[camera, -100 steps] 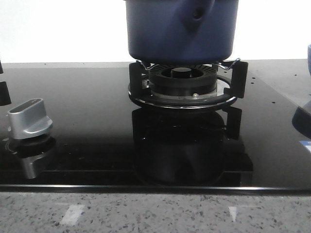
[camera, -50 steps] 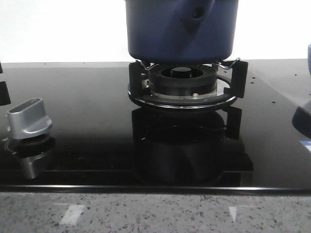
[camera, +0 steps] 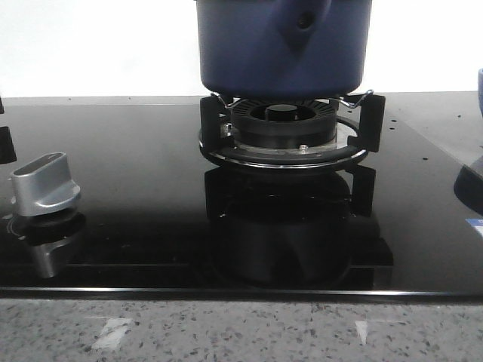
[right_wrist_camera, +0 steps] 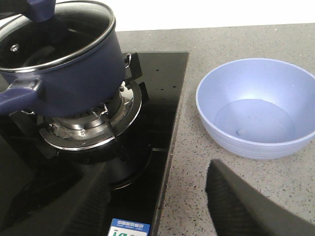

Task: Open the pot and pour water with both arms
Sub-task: 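Grasp the blue lid knob with the left gripper and lift the lid, then reach the right gripper to the light blue bowl and grasp its rim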

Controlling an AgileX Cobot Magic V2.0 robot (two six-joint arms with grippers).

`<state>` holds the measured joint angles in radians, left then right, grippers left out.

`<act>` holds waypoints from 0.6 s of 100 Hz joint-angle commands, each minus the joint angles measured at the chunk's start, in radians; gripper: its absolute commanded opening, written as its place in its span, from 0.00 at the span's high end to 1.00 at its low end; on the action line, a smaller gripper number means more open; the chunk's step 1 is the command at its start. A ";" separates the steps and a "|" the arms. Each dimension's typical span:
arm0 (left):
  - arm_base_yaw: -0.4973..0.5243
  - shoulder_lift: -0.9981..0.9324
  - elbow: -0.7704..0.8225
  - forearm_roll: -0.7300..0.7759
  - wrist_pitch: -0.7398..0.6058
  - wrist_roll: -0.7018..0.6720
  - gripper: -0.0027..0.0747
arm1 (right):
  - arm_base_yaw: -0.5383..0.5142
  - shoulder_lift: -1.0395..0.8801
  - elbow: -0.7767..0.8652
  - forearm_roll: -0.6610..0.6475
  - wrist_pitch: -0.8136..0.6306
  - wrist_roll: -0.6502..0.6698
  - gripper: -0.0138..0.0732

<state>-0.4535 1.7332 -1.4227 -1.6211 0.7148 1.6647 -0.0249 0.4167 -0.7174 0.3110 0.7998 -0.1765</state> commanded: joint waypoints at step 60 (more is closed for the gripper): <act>-0.016 -0.016 -0.037 -0.043 0.027 0.009 0.39 | 0.002 0.019 -0.035 0.004 -0.064 -0.011 0.39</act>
<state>-0.4574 1.7623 -1.4284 -1.6106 0.7307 1.6687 -0.0249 0.4167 -0.7174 0.3110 0.7998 -0.1765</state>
